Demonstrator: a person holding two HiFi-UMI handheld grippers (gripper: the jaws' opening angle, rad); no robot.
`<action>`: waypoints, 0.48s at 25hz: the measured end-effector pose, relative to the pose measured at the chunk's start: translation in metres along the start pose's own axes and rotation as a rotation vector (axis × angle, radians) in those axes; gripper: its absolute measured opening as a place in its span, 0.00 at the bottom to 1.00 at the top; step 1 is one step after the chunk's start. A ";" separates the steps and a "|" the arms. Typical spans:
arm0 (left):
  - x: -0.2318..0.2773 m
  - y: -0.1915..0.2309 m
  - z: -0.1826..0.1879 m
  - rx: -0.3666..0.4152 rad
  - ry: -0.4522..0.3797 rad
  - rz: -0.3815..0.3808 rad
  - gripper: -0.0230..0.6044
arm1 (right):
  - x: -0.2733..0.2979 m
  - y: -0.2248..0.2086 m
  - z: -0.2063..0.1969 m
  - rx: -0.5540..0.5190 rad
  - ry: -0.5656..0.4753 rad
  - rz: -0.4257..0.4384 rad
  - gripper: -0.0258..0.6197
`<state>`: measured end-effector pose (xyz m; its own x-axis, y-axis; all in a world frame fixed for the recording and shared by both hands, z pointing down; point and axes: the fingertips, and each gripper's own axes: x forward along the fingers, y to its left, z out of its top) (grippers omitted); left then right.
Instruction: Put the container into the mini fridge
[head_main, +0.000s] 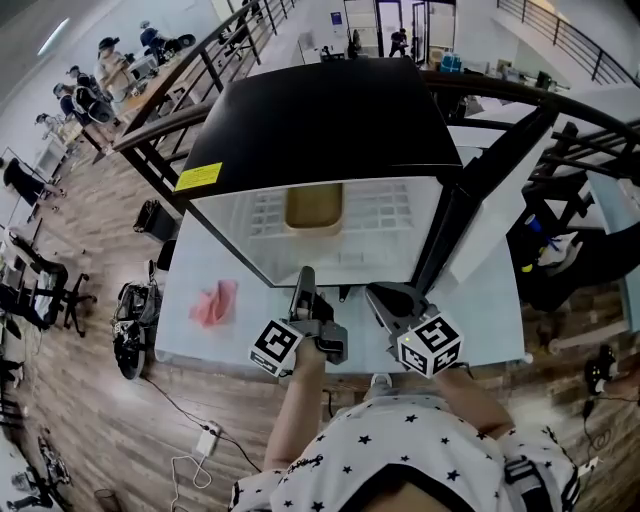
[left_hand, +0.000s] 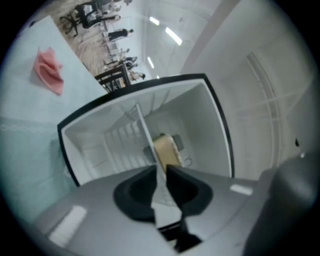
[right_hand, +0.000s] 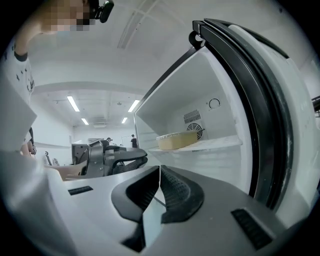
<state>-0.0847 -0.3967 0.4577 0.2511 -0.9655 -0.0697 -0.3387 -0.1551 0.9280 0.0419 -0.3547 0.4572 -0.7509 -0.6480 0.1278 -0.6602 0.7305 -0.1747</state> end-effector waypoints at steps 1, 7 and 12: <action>-0.006 0.003 -0.001 0.028 0.008 0.020 0.11 | -0.002 0.004 0.000 -0.001 0.001 0.001 0.07; -0.045 0.012 -0.011 0.291 0.091 0.120 0.04 | -0.016 0.031 -0.007 0.009 0.010 0.003 0.07; -0.076 0.000 -0.025 0.438 0.145 0.129 0.04 | -0.034 0.054 -0.011 0.014 0.013 0.009 0.07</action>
<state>-0.0815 -0.3179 0.4725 0.2951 -0.9483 0.1169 -0.7183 -0.1395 0.6816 0.0316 -0.2904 0.4540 -0.7568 -0.6387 0.1392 -0.6534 0.7328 -0.1900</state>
